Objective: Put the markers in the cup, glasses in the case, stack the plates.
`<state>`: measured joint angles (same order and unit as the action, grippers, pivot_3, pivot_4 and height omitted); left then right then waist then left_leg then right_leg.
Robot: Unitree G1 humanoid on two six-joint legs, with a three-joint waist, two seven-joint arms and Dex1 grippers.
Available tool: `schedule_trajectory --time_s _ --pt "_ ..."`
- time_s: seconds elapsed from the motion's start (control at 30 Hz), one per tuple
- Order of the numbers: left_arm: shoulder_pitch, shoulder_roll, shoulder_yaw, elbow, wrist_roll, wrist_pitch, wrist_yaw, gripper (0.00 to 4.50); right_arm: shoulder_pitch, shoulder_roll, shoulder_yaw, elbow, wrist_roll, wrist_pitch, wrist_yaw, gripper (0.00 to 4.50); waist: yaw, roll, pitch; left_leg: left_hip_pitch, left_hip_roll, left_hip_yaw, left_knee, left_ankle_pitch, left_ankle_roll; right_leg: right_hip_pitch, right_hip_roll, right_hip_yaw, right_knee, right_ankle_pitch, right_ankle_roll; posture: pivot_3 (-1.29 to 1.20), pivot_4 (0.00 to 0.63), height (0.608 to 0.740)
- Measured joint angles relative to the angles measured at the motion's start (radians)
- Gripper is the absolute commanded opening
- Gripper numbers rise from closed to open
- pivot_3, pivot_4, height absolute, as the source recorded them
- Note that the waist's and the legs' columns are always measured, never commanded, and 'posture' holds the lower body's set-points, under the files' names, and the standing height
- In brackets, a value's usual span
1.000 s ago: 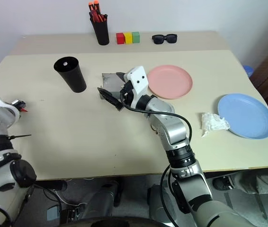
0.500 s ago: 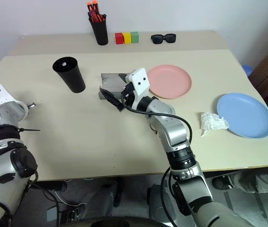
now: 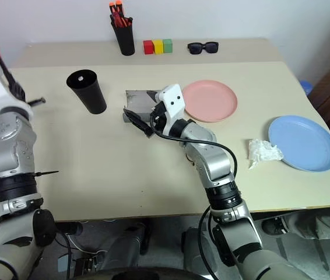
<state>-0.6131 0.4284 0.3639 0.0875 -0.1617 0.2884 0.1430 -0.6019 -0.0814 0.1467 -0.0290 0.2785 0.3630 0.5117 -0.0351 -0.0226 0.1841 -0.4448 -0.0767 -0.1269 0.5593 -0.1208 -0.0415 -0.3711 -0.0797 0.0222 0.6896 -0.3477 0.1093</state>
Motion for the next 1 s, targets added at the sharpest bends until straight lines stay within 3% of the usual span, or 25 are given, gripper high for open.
schedule_trajectory --time_s 0.23,0.4,0.63,1.0 --pt "-0.075 -0.07 -0.133 0.106 0.059 -0.171 -0.054 0.04 -0.115 0.038 -0.08 0.056 0.002 -0.05 -0.075 4.5 -0.006 0.0 0.0 0.0 0.0 0.0 -0.001 0.0 0.0 0.0 0.0 0.0 0.0 0.0 0.0 0.0 0.15 0.734" --pt "-0.148 -0.095 -0.153 0.341 0.106 -0.335 -0.041 0.04 -0.117 0.051 -0.117 0.067 0.033 -0.058 -0.076 4.5 -0.007 0.0 0.0 0.0 0.0 0.0 0.0 0.0 0.0 -0.001 0.001 0.0 0.0 0.0 0.0 0.0 0.15 0.734" --pt "-0.183 -0.115 -0.154 0.53 0.123 -0.49 -0.033 0.04 -0.119 0.058 -0.117 0.06 0.056 -0.06 -0.071 4.5 -0.007 0.0 0.0 0.0 0.0 0.0 0.0 0.0 0.0 -0.001 0.001 0.0 0.0 0.0 0.0 0.0 0.15 0.734" --pt "-0.207 -0.146 -0.173 0.656 0.14 -0.585 -0.032 0.04 -0.118 0.055 -0.112 0.035 0.06 -0.06 -0.062 4.5 -0.007 0.0 0.0 -0.001 0.0 0.0 0.0 0.0 0.0 -0.001 0.001 -0.001 0.0 0.0 0.0 0.0 0.15 0.734"
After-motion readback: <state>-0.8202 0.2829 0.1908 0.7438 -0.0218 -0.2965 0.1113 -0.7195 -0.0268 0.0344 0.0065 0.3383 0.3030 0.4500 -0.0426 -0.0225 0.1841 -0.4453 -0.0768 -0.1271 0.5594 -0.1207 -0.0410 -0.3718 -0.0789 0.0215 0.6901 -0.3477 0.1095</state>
